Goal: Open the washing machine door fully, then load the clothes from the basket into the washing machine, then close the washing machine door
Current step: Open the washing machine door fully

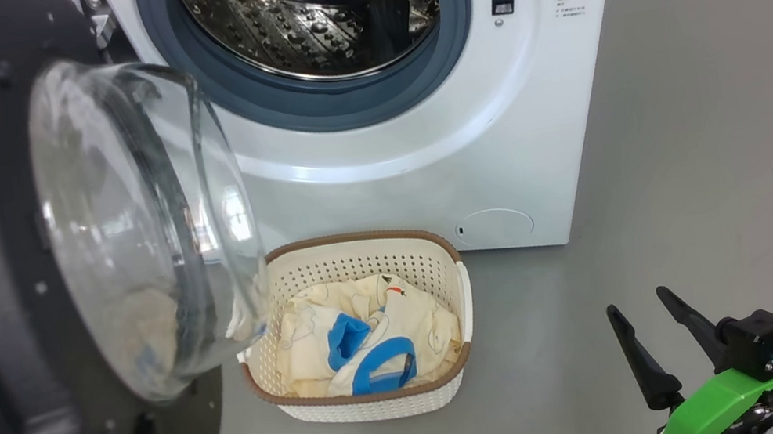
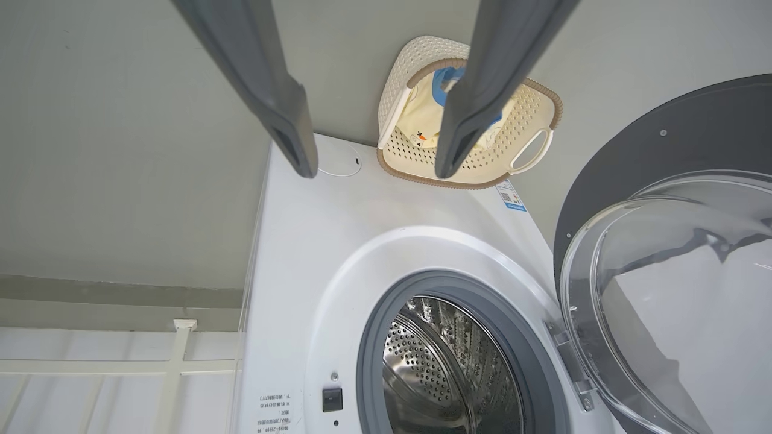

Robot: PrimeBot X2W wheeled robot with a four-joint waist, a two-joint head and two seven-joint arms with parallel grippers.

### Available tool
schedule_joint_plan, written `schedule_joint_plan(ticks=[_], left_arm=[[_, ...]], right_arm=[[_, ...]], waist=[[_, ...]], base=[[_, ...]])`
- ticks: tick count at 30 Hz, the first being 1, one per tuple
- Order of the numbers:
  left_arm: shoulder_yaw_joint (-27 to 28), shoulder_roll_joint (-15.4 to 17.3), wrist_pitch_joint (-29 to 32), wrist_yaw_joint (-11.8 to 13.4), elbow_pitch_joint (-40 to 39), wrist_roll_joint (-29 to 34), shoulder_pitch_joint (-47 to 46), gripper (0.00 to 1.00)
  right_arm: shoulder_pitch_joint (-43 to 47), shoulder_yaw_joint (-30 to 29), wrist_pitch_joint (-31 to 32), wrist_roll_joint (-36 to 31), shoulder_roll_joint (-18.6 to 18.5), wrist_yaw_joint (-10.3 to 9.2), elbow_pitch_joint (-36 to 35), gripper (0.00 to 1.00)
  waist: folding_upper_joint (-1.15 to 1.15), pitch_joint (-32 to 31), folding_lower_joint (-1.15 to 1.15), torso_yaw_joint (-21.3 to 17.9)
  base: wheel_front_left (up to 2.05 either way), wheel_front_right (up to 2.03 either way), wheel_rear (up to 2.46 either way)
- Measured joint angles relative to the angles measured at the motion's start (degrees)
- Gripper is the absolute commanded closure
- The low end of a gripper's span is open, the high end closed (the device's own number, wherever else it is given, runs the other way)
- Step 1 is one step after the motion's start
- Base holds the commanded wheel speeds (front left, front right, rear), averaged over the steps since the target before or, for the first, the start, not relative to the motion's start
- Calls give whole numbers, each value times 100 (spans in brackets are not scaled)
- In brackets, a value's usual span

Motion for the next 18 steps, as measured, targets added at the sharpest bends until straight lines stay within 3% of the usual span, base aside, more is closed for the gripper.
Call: schedule_joint_plan(ticks=[8, 18], left_arm=[[910, -54, 1, 183, 344, -568, -126, 100], [1874, 9, 7, 252, 772, -647, -672, 100]], right_arm=[[-3, -71, 0, -8, -2, 0, 1, 0], [-116, -183, 0, -146, -3, 0, -47, 0]], waist=[[0, 176, 0, -84], [0, 461, 0, -190]], base=[[0, 0, 0], [0, 0, 0]])
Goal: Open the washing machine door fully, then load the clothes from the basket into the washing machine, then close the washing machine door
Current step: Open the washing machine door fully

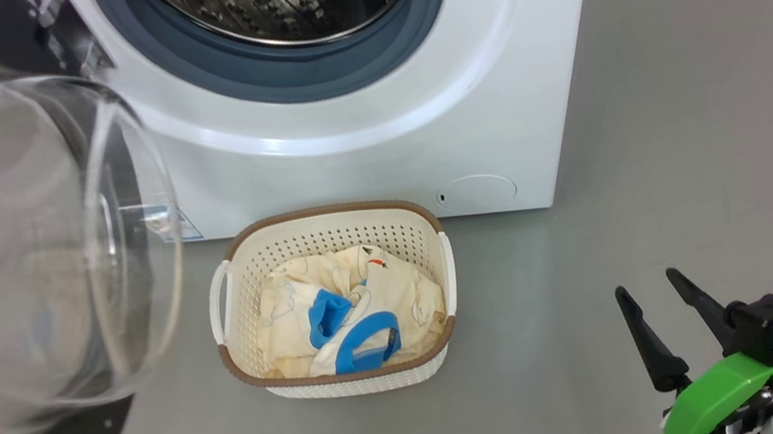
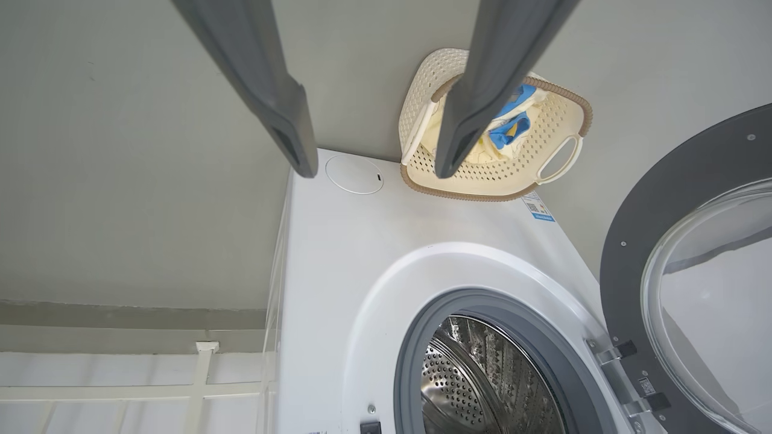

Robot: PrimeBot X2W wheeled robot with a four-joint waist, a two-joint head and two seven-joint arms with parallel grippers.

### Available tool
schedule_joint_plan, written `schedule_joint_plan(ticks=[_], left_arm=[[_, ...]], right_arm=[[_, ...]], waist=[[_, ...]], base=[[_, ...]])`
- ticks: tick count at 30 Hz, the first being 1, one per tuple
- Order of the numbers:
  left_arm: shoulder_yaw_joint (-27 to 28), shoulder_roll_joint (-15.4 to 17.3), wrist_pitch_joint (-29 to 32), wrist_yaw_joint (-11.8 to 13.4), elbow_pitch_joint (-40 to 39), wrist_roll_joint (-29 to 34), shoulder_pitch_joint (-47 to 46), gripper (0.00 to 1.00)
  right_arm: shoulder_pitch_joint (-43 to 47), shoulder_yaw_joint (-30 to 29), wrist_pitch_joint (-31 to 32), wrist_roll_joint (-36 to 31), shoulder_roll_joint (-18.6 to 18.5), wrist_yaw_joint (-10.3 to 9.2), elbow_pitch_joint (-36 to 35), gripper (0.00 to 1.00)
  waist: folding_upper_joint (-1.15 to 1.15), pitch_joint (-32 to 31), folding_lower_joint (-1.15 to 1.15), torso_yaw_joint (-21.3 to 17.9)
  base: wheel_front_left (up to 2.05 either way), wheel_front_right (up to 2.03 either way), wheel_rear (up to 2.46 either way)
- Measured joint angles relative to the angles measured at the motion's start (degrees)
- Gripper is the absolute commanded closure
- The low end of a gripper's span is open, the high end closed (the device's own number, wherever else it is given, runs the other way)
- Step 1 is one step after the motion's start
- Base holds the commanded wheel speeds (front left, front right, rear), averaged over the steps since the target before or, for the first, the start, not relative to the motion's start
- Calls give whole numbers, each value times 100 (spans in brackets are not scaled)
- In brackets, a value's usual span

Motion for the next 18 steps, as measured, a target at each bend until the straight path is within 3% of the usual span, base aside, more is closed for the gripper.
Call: schedule_joint_plan(ticks=[10, 18], left_arm=[[1020, 236, 0, 23, 539, -98, -637, 100], [1456, 521, -1, -171, 1129, -85, -1196, 100]], right_arm=[[-110, 27, 0, -11, -2, 0, -3, 0], [-241, 16, 0, -58, -4, 0, -20, 0]], waist=[[0, 236, 0, -86], [0, 416, 0, -120]], base=[[0, 0, 0], [0, 0, 0]])
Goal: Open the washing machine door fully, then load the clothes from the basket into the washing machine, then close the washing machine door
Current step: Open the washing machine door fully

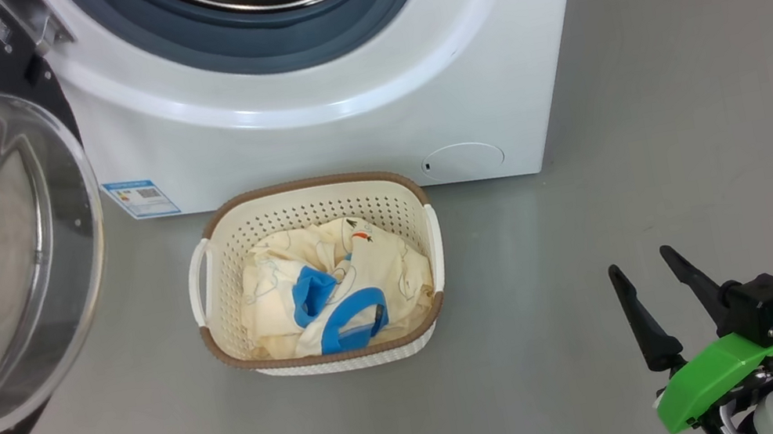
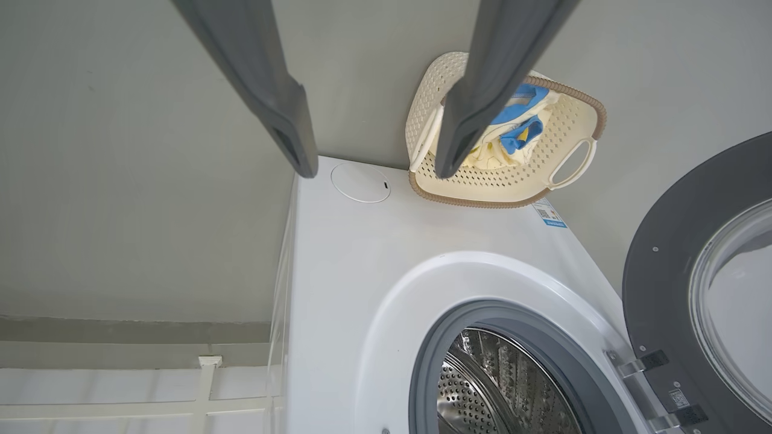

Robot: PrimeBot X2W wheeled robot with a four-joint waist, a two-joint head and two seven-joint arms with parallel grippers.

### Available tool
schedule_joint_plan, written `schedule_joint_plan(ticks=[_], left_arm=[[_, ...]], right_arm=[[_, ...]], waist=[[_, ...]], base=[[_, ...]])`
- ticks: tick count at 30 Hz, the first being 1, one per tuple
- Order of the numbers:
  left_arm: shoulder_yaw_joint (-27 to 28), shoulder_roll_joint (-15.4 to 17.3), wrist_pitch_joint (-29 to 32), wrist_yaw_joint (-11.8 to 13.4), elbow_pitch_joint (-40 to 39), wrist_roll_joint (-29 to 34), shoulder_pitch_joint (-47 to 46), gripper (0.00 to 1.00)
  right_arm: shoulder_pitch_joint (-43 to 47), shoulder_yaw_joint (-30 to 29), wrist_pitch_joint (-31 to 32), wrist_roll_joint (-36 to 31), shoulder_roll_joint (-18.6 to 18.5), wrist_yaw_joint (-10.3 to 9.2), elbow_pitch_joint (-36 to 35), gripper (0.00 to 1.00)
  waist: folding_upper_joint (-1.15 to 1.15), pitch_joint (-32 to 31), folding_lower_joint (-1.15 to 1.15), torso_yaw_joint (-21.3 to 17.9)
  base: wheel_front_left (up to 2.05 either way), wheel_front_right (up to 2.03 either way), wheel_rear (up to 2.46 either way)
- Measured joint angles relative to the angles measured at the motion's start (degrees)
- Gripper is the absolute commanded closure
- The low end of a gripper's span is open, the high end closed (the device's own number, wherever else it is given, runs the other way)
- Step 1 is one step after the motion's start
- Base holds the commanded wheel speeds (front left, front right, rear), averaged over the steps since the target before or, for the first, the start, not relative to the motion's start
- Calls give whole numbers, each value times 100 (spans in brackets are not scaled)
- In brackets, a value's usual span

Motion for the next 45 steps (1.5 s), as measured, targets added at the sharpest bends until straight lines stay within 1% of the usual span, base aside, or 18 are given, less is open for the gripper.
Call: schedule_joint_plan(ticks=[1, 7, 16, 20, 24, 30, 31, 32, 34, 35, 36, 40, 45], left_arm=[[49, 12, 0, -46, 77, 5, -64, 100], [287, 49, 0, -142, 365, 203, -307, 100], [433, 33, 0, -241, 364, 465, -389, 100], [433, -143, 0, -248, 65, 506, -358, 100], [300, -313, 0, -272, -180, 545, -139, 100], [-232, -587, 0, -289, -791, 605, 432, 100], [-312, -614, 0, -289, -873, 604, 502, 97], [-401, -631, 0, -289, -954, 605, 578, 81], [-575, -654, 0, -290, -1091, 604, 733, 55], [-644, -668, 0, -290, -1154, 604, 805, 29], [-722, -684, 0, -289, -1225, 605, 878, 0], [-934, -713, 0, -290, -1393, 610, 1096, 0], [-1339, -720, 0, -290, -1444, 709, 1376, 0]], right_arm=[[0, 0, 0, 0, -1, 0, 2, 0], [-8, 4, 0, 0, -1, 0, 12, 0], [-92, 10, 0, 5, -2, 0, 37, 0], [-90, 12, 0, 33, -2, 0, 41, 0], [-83, 14, 0, 63, -1, 0, 43, 0], [-64, 40, 0, 114, -1, 0, 42, 0], [-58, 46, 0, 121, -1, 0, 44, 0], [-57, 53, 0, 121, -1, 0, 42, 0], [-53, 60, 0, 130, -1, 0, 35, 0], [-47, 66, 0, 138, -1, 0, 32, 0], [-37, 73, 0, 140, -1, 0, 29, 0], [74, 96, 0, 164, 0, 0, -1, 0], [95, 135, 0, 208, 0, 0, -144, 0]], waist=[[0, 17, 0, -4], [0, 53, 0, -44], [0, -27, 0, -57], [0, -102, 0, -57], [0, -168, 0, -62], [0, -323, 0, -93], [0, -350, 0, -102], [0, -375, 0, -112], [0, -424, 0, -139], [0, -446, 0, -156], [0, -469, 0, -174], [0, -547, 0, -255], [0, -637, 0, -385]], base=[[0, 0, 0], [0, 0, 0], [0, 0, 0], [0, 0, 0], [0, 0, 0], [0, 0, 0], [0, 0, 0], [0, 0, 0], [0, 0, 0], [0, 0, 0], [0, 0, 0], [0, 0, 0], [0, 0, 0]])
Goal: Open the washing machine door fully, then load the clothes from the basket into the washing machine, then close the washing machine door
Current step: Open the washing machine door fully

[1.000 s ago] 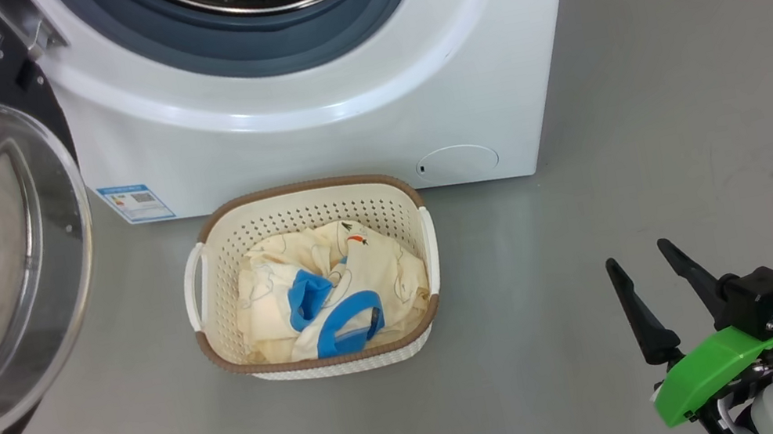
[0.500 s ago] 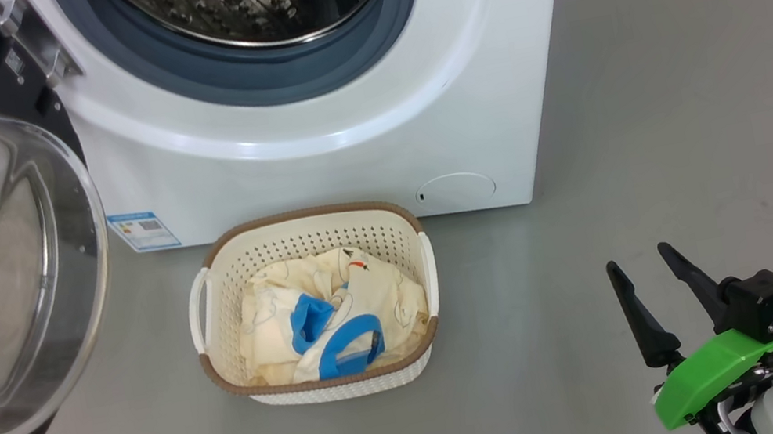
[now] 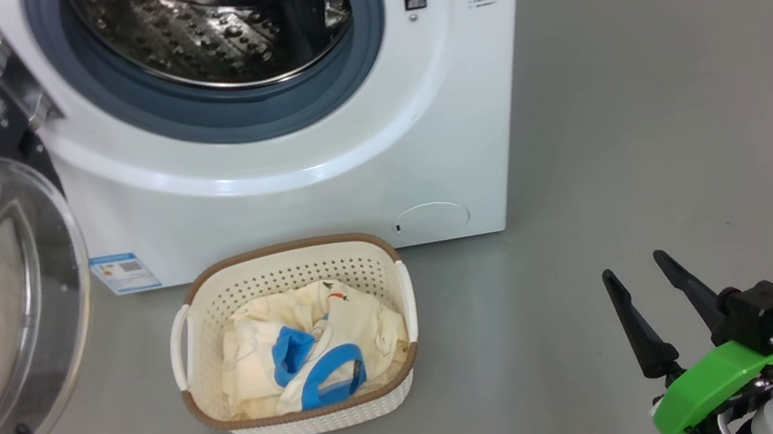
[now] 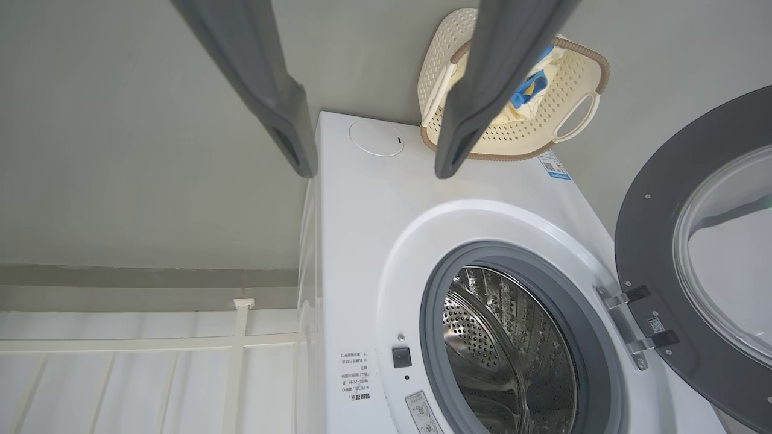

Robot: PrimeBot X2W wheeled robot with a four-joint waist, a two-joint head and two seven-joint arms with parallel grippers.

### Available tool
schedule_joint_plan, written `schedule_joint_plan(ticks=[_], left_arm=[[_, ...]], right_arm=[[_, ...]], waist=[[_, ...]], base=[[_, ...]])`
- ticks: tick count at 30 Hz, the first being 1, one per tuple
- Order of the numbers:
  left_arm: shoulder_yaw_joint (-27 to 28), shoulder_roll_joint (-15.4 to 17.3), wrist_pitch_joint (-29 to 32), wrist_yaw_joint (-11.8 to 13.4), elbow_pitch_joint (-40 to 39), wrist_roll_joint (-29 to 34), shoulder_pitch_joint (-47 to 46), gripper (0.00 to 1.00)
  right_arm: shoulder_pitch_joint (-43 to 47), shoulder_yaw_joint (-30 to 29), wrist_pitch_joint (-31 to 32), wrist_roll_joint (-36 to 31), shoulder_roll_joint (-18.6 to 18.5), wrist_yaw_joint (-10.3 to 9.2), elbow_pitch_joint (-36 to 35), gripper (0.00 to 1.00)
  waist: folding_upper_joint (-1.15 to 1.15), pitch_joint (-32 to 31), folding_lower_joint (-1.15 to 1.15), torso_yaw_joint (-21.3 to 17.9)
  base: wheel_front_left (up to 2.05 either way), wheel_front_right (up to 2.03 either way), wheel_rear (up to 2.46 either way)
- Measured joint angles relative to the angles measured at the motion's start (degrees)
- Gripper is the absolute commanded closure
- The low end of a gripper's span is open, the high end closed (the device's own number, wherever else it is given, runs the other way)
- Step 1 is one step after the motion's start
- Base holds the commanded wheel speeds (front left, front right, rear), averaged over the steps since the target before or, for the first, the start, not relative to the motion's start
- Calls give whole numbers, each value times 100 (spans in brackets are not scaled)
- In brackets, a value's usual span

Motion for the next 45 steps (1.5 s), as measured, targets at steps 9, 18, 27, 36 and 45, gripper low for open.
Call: schedule_joint_plan(ticks=[9, 18, 27, 36, 45], left_arm=[[-579, 5, 1, 0, -127, 104, 413, 0], [-998, 118, 1, 0, -127, 33, 677, 0], [-1017, 141, 1, 0, -349, 38, 768, 0], [-991, 132, 1, 0, -420, 35, 853, 0], [-999, 125, 1, 0, -414, 35, 853, 0]], right_arm=[[209, 32, 0, -2, 3, 0, -211, 0], [343, 21, 0, -110, 4, 0, -443, 0], [417, -2, 0, -152, 5, 0, -509, 0], [418, -20, 0, -151, 5, 0, -508, 0], [418, -67, 0, -149, 5, 0, -508, 0]], waist=[[0, -163, 0, -347], [0, -314, 0, -753], [0, -378, 0, -878], [0, -417, 0, -852], [0, -363, 0, -828]], base=[[0, 0, 0], [0, 0, 0], [0, 0, 0], [0, 0, 0], [0, 0, 0]])
